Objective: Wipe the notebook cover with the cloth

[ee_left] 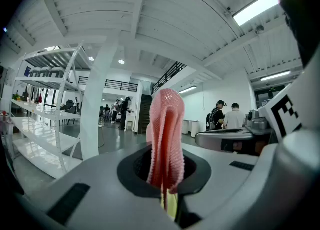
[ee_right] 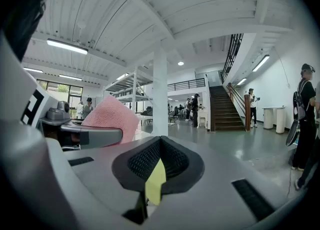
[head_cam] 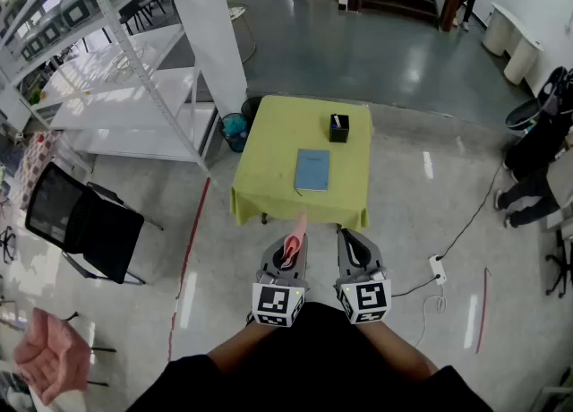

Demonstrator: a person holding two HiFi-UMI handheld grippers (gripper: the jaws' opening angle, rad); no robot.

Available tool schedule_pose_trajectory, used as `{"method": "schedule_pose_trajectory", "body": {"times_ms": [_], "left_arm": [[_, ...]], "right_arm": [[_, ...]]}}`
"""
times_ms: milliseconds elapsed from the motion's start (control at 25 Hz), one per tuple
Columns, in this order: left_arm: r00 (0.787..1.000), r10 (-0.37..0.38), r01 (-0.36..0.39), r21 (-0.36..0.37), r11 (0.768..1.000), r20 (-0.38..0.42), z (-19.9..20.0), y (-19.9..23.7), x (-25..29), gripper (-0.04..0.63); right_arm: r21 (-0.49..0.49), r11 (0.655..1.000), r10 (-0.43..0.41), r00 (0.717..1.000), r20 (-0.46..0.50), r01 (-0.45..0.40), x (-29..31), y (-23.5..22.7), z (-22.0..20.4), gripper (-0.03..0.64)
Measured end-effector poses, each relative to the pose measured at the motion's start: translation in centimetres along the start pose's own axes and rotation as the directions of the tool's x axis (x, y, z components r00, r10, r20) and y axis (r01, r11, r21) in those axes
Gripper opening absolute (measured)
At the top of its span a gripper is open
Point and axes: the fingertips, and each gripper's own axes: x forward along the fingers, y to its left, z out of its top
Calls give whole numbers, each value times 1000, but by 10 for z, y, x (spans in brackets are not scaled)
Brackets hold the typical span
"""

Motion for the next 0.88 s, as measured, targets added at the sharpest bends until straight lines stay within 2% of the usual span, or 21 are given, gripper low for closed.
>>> {"method": "schedule_pose_trajectory", "body": {"times_ms": [200,360,440,600,760,880], "left_arm": [[1000,-22,22,-12,1000,-6,-4,25,6,23],[999,-50,49,-50,998,-22,-9,49,6,23],[998,-55,53,-70,996,-29,-11,64,6,23],[996,-79,77,-52,996,-38,-16,91,7,23],[992,-115,110,-94,989,-52,-23,117,5,23],[992,-117,113,-79,991,-48,-25,140,7,23]], "right_arm": [[22,1000,-16,1000,-4,16,17,14,10,31],[125,992,-38,999,27,34,31,21,4,31],[128,990,-64,998,13,61,43,25,1,31],[107,988,-108,994,-13,109,65,32,-4,32],[116,978,-169,984,-49,174,78,38,-16,32],[133,970,-190,978,-90,201,87,41,-32,32]]}}
